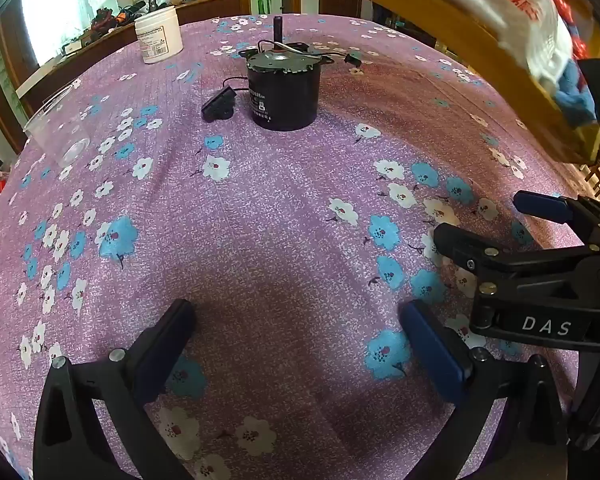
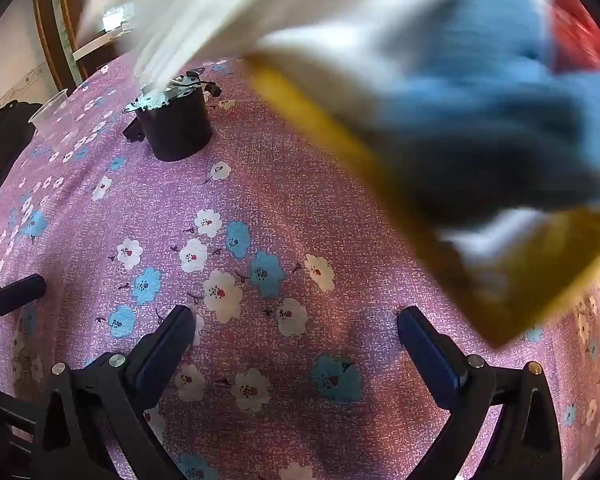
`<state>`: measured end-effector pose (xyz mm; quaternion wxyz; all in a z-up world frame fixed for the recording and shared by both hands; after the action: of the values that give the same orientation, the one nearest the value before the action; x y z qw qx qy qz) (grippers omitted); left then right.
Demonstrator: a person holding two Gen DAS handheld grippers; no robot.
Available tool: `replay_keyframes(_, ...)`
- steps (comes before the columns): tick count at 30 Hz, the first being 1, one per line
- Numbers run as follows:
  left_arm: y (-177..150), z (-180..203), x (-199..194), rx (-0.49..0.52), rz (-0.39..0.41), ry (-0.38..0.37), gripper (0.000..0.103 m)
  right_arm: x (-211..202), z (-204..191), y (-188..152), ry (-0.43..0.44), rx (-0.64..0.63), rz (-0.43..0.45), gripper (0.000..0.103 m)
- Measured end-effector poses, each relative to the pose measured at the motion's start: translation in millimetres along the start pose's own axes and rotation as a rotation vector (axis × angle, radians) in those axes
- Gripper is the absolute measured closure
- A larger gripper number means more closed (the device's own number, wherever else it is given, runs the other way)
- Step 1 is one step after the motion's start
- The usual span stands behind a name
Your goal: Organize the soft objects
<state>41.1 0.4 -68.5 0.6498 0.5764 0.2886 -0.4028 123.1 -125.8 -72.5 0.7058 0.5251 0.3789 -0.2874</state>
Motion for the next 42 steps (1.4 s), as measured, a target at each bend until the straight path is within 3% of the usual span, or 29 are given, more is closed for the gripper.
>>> replay_keyframes(42, 0.3, 0.2, 0.4, 0.0, 0.0, 0.0, 0.0, 0.7, 4.9, 3.1, 0.002, 0.0, -0.002, 0.001)
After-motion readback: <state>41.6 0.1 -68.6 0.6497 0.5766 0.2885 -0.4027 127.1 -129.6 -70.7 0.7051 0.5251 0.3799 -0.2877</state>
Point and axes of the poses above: each gripper's, at about its wrist camera, not at the fingertips, and x roughly the way its jaws point, z to its right, y to its top, the point moved 8 cm from there along x, roughly the way its jaws point, and after that the axes turned 11 degrees about -y, right-handed, at the moved point
